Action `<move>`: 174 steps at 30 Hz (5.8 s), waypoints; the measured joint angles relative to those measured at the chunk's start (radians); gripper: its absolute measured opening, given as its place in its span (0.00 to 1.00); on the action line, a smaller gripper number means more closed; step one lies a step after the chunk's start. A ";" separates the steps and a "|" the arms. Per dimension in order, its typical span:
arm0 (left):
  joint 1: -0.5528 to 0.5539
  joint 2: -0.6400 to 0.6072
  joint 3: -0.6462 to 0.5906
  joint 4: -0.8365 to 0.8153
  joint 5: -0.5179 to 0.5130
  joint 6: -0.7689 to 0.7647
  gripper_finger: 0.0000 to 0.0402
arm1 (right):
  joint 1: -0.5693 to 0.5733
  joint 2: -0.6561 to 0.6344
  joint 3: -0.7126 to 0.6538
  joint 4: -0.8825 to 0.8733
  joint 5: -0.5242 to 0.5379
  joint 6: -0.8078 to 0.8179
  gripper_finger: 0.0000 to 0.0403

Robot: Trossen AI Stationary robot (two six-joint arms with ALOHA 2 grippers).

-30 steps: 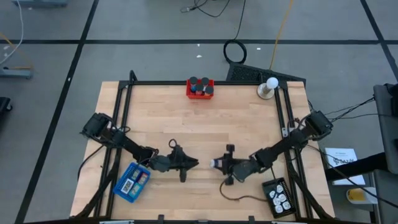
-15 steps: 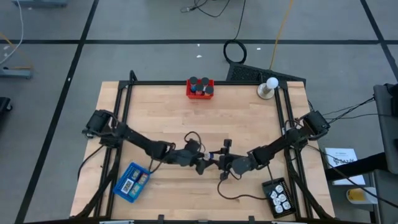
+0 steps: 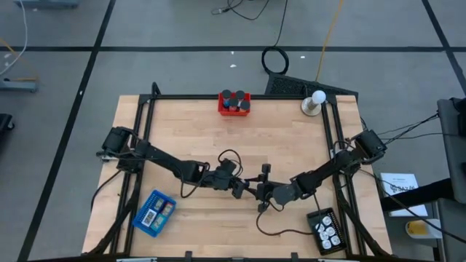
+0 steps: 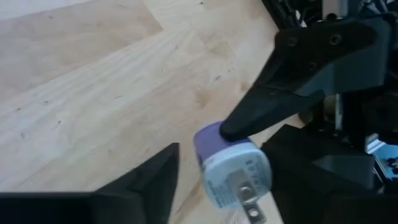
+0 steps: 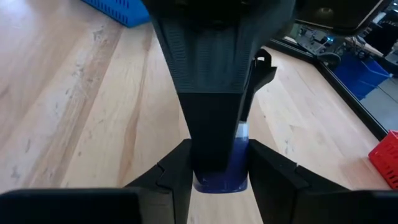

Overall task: Pick & Place Office items
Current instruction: Put the dark blue charger adapter into the black bin

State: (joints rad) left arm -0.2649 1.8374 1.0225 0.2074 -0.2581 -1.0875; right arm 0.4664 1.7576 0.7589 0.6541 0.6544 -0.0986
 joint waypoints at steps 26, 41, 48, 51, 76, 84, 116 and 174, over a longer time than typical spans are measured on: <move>0.075 0.011 0.114 -0.257 0.110 0.249 0.37 | 0.106 -0.313 -0.007 -0.679 0.210 0.370 0.49; 0.112 0.284 0.509 -0.620 0.172 0.554 0.37 | 0.162 -0.423 -0.123 -0.605 0.210 0.364 0.02; 0.113 0.301 0.519 -0.639 0.180 0.562 0.36 | 0.164 -0.423 -0.122 -0.572 0.207 0.334 0.02; 0.113 0.302 0.519 -0.640 0.183 0.557 0.39 | 0.164 -0.423 -0.122 -0.567 0.206 0.325 0.00; 0.064 0.208 0.518 -0.713 0.064 0.669 0.65 | 0.164 -0.422 -0.122 -0.560 0.153 0.351 0.02; -0.067 0.188 0.497 -0.685 -0.057 0.844 0.48 | 0.128 -0.422 -0.122 -0.564 0.147 0.575 0.10; -0.097 -0.266 -0.694 0.808 -0.169 0.872 0.02 | -0.153 -0.409 0.092 -0.886 -0.255 0.638 0.14; 0.087 -0.265 -0.777 1.016 0.044 1.052 0.02 | -0.270 0.166 0.609 -1.394 -0.547 0.648 0.64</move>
State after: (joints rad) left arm -0.1774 1.5723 0.2459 1.2232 -0.2138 -0.0357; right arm 0.1961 1.9239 1.3677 -0.7397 0.1078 0.5494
